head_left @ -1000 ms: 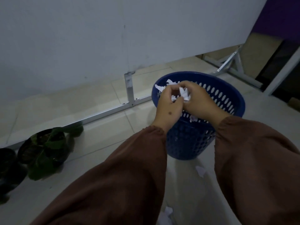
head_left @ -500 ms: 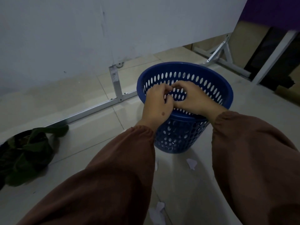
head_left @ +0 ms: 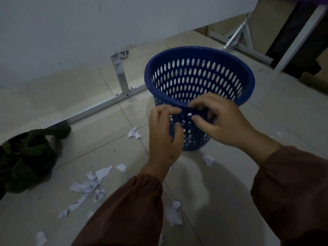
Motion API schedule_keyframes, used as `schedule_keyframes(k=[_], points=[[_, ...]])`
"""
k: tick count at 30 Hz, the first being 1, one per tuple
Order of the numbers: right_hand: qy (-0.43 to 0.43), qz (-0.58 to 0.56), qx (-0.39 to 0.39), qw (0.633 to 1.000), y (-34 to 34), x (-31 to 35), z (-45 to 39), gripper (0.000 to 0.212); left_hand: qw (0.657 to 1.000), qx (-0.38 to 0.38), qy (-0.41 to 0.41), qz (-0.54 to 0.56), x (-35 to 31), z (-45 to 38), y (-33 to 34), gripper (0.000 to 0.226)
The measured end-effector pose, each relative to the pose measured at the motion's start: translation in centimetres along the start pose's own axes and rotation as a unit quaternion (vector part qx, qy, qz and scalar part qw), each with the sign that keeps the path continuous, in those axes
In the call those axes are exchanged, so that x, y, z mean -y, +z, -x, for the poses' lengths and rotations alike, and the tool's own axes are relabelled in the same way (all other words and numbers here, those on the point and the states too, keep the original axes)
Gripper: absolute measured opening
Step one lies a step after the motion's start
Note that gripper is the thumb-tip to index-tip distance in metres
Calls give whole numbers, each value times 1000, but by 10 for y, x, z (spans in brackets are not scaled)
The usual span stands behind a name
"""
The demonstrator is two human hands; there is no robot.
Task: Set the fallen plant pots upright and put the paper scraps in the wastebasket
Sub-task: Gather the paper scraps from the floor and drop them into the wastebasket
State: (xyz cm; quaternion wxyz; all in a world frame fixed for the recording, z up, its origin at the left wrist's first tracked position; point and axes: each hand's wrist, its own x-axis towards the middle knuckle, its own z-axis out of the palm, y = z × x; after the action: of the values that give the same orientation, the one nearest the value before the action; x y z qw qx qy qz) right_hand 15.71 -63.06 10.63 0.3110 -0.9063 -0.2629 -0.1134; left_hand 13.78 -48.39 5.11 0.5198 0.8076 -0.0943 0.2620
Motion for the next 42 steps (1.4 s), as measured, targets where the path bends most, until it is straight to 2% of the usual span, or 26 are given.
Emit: schedule_keyframes(k=[4,10,14,17,19,21,24,27,30,34,38,40,42], points=[[34,-2,88,996,39,-26,39,23,996,65,-60,-17,22,34,5,28],[169,4,193,967,93,-101,70,35,981,115,-140,-66,63,59,11,33],[266,22,246,932,116,-134,87,41,966,149,-192,-94,91,70,14,39],[302,22,262,916,135,-143,94,25,952,157,-238,-110,111,77,14,45],[301,55,274,912,149,-144,95,19,944,168,-255,-122,123,81,15,42],[286,80,278,914,165,-141,96,30,940,180,-263,-123,134,83,16,42],[245,53,285,925,192,-132,95,51,936,188,-282,-96,146,85,17,46],[225,22,299,927,217,-120,85,54,923,227,-306,-57,153,86,18,47],[228,-4,274,935,234,-107,67,57,918,254,-302,-38,158,87,17,49],[204,-40,265,941,246,-97,48,70,924,228,-307,-26,164,89,13,46],[151,37,335,929,257,-90,41,69,928,202,-313,-16,170,92,10,38],[151,28,340,928,258,-87,43,65,925,201,-323,-22,171,95,10,37],[152,-1,318,936,254,-84,46,51,922,203,-327,-32,173,100,9,36]])
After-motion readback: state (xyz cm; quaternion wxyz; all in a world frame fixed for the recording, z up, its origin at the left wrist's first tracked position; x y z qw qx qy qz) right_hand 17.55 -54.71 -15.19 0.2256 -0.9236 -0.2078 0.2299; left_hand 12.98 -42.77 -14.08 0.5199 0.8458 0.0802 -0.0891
